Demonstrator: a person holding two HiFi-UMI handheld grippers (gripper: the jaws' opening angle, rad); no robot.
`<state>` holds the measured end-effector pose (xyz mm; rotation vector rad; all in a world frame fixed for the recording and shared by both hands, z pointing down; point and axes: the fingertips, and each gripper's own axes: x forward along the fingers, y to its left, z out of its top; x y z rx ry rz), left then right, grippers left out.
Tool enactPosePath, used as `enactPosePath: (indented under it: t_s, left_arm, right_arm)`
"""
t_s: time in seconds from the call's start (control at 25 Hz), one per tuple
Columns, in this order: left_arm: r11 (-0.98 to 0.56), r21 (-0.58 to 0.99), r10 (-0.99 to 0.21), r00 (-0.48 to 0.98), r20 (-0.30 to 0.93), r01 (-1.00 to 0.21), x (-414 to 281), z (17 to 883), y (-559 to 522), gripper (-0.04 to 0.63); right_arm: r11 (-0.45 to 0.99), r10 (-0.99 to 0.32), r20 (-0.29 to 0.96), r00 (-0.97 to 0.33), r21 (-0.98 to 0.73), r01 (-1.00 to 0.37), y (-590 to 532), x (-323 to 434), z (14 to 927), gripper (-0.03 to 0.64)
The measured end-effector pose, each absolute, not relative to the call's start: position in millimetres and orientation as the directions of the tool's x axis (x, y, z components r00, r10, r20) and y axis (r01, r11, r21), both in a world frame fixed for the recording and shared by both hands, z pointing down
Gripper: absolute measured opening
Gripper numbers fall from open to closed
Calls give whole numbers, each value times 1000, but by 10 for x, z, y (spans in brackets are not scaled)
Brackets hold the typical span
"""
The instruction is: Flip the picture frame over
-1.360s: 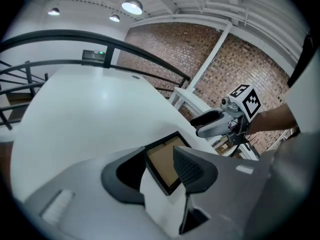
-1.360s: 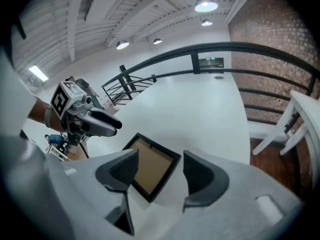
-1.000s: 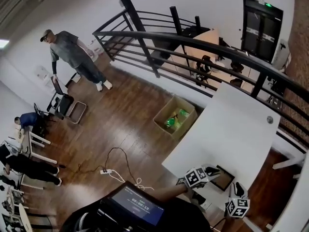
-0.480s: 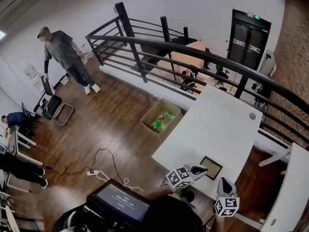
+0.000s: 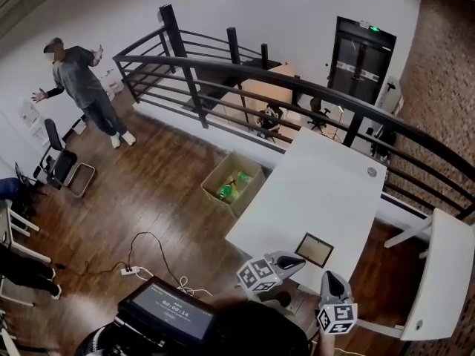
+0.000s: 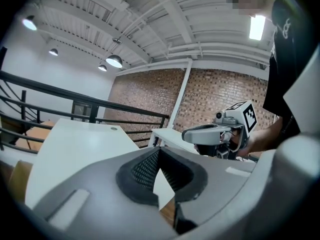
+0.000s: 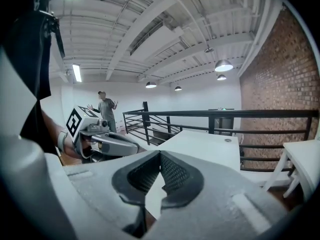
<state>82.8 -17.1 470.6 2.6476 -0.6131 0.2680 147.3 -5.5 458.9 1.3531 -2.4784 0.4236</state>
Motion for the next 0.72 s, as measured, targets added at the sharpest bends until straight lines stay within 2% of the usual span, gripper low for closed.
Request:
enactPosePath:
  t_s: [0.4,0.72]
  left_arm:
    - [-850,326,-365,909,200,-414,315,4402,205,15]
    - [-879,301,-326,927,184,-369,205,4365,593,15]
  right_arm:
    - [505,-789,353,-504,-96,-858,308,822,4324,-8]
    - [495,-799,339,-497,-100,-863,729,578,4271,-8]
